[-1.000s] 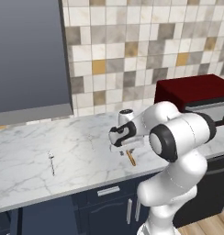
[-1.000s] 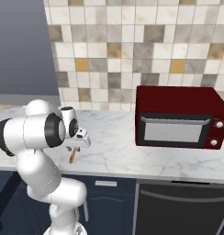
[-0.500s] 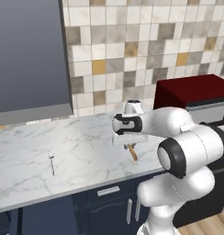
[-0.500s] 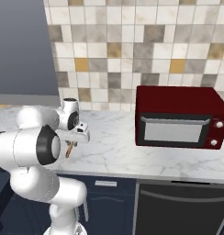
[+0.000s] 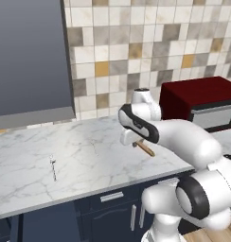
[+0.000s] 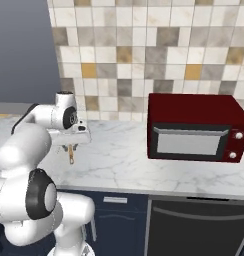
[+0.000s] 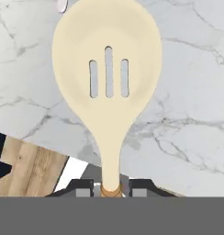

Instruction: Organize the utensils by type. Pick up the wooden spoons from the counter and place them in the open cabinet. Then pick up the metallic utensils from the counter and place them in the open drawer.

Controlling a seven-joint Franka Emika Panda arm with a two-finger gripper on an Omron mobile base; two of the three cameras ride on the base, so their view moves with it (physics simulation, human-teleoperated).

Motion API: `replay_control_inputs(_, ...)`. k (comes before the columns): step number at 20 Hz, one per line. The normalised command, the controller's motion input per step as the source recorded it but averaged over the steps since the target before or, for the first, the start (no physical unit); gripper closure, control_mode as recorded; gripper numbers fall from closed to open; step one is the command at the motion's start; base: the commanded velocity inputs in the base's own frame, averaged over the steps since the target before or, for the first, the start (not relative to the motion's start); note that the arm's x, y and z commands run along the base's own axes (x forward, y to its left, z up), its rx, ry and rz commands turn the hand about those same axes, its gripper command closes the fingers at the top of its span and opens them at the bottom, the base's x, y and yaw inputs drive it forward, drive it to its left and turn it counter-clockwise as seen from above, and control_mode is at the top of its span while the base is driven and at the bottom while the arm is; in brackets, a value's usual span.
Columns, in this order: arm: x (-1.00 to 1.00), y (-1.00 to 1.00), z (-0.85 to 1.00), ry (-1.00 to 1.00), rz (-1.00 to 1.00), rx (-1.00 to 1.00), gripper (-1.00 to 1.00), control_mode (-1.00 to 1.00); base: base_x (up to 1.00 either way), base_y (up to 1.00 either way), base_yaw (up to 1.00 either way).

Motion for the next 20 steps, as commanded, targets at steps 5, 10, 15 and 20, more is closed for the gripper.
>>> replay_control_inputs(5,-0.52,0.05,0.39,-0.04,0.78,-0.04,1.00,-1.00,0.00,0.00,0.00)
replay_control_inputs(10,-0.61,0.03,0.32,-0.18,0.70,-0.13,1.00,-1.00,0.00,0.00,0.00)
replay_control_inputs(15,-0.40,0.01,0.27,-0.03,0.46,-0.08,1.00,-1.00,0.00,0.00,0.00)
replay_control_inputs(20,-0.05,0.01,0.05,0.00,0.12,-0.01,1.00,-1.00,0.00,0.00,0.00)
